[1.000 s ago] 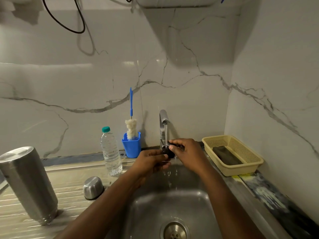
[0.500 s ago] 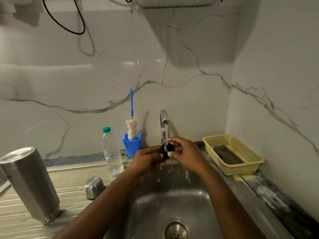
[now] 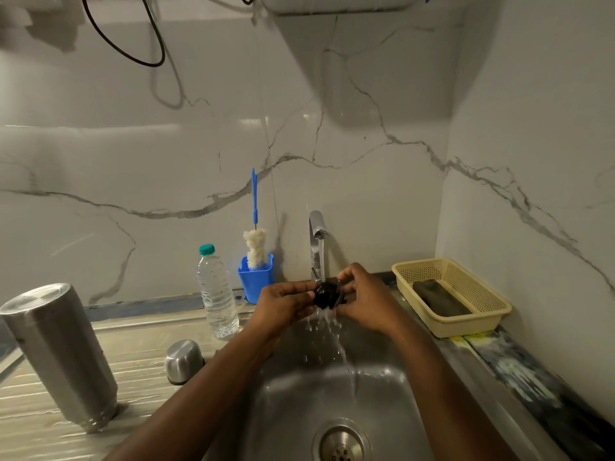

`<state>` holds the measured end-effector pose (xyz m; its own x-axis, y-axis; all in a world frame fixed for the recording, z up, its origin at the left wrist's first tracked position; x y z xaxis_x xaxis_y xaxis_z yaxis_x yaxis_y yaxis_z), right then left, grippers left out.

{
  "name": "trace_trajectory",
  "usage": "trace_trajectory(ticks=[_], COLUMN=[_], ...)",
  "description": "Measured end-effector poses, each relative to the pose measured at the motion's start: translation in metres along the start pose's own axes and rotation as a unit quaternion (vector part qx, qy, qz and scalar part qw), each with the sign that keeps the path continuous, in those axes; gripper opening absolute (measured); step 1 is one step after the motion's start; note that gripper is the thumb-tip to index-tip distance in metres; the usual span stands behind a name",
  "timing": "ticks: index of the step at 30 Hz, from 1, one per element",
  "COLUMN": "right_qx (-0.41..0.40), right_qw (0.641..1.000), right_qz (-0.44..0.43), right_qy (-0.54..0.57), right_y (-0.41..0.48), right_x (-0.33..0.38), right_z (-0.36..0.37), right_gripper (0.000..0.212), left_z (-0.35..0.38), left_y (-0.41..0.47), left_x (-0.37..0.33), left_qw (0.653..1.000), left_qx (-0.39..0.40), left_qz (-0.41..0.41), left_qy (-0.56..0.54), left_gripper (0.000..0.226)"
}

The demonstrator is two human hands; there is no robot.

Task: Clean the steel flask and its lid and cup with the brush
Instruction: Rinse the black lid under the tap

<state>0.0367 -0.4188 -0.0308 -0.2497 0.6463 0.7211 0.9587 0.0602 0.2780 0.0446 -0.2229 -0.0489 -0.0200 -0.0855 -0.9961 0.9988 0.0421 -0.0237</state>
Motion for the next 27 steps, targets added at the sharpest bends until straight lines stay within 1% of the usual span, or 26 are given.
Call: trace_trajectory(ticks=[5, 9, 13, 16, 18, 23, 27], right_qx=[0.026, 0.007, 0.019, -0.007, -0.027, -0.032, -0.025], right_qw=[1.000, 0.999, 0.998, 0.998, 0.998, 0.997, 0.996], right_qz=[-0.015, -0.030, -0.055, -0.062, -0.061, -0.062, -0.058], right_qy=[0.003, 0.023, 0.020, 0.016, 0.017, 0.036, 0.059], right_y=[0.000, -0.003, -0.005, -0.005, -0.006, -0.003, -0.002], right_x=[0.005, 0.007, 0.010, 0.012, 0.012, 0.011, 0.009], right_z=[0.007, 0.012, 0.015, 0.015, 0.013, 0.008, 0.007], right_gripper=[0.069, 0.068, 0.066, 0.069, 0.067, 0.064, 0.053], left_z=[0.003, 0.002, 0.001, 0.003, 0.005, 0.010, 0.008], left_y=[-0.001, 0.000, -0.004, -0.006, -0.006, -0.006, -0.003], left_x=[0.000, 0.001, -0.001, -0.001, -0.002, 0.000, 0.007], left_qw=[0.999, 1.000, 1.000, 0.999, 0.999, 0.998, 0.993], left_qx=[0.000, 0.016, 0.019, 0.039, 0.038, 0.022, 0.005], left_qz=[0.029, 0.017, -0.001, -0.009, -0.010, -0.013, -0.059], left_qy=[0.017, 0.009, -0.019, -0.018, -0.025, -0.055, -0.106], left_gripper=[0.017, 0.021, 0.021, 0.023, 0.022, 0.022, 0.024])
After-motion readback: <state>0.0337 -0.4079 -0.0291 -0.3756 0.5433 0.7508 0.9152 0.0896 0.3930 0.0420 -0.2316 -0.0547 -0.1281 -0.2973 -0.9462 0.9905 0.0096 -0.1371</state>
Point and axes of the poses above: each hand's wrist, its own y-axis towards the middle knuckle, its own z-axis out of the palm, x = y × z, the point moved 3 cm from there along y, towards the middle knuckle, and after that the axes turned 5 degrees about -x, right-handed, at the moved point
